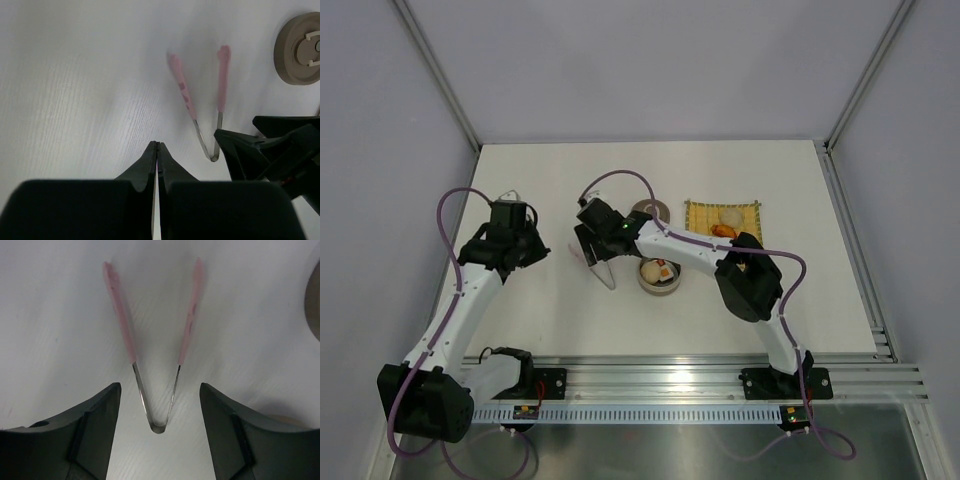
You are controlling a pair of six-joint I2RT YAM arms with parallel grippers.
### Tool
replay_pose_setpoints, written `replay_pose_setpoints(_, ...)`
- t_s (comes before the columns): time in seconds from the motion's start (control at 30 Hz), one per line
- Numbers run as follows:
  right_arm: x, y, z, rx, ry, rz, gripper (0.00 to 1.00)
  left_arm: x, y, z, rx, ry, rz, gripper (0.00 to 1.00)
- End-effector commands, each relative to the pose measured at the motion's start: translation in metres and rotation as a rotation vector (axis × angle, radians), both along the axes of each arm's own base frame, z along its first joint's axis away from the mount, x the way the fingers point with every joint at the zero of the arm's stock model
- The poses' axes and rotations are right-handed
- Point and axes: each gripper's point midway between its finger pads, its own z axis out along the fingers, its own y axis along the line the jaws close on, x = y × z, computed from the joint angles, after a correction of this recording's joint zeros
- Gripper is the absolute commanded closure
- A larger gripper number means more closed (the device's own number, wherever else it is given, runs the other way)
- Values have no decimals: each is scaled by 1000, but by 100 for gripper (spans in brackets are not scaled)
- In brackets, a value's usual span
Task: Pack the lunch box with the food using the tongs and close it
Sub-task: Place the clamp at the center of the board, then pick up the box lid from the center of the board.
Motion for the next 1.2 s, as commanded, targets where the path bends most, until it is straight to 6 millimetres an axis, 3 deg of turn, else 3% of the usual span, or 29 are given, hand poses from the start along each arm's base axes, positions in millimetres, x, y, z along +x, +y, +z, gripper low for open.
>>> replay_pose_setpoints(0.0, 17, -7, 92, 108, -174, -29, 28, 7, 9, 21, 31, -71, 16, 100)
replay_pose_setpoints(0.13, 31, -36, 117, 124, -208, -88, 28, 8, 7, 22, 24, -71, 8, 100)
replay_pose_setpoints(0.2, 47, -66, 118, 133, -189, -146, 30, 7, 7, 23, 20, -74, 5, 100)
replay_pose_setpoints(0.23, 53, -77, 116, 134, -179, -165, 30, 7, 5, 22, 14, -72, -2, 100)
replay_pose_setpoints(0.27, 68, -103, 110, 123, -162, -211, 31, 7, 4, 22, 8, -75, -6, 100)
replay_pose_setpoints(0.4, 92, -142, 88, 49, -103, -245, 31, 6, -2, 14, -18, -62, -23, 100)
replay_pose_setpoints(0.43, 96, -146, 90, 35, -97, -246, 31, 6, -3, 13, -24, -58, -29, 100)
replay_pose_setpoints(0.47, 101, -151, 80, 11, -81, -238, 30, 6, -4, 12, -28, -56, -30, 100)
replay_pose_setpoints(0.63, 123, -160, 68, 28, -35, -250, 27, 6, -6, 11, -32, -52, -45, 100)
replay_pose_setpoints(0.67, 126, -160, 56, 17, -10, -246, 27, 6, -6, 11, -31, -50, -48, 100)
replay_pose_setpoints(0.8, 138, -153, 38, 3, 36, -205, 27, 5, -7, 9, -31, -42, -57, 100)
replay_pose_setpoints(0.83, 143, -150, 41, 12, 30, -198, 27, 5, -7, 8, -31, -39, -59, 100)
replay_pose_setpoints(0.87, 145, -148, 28, -2, 48, -191, 27, 5, -8, 8, -31, -40, -61, 100)
replay_pose_setpoints(1.17, 175, -149, -1, 15, 85, -216, 38, 2, -8, 7, -26, -30, -72, 100)
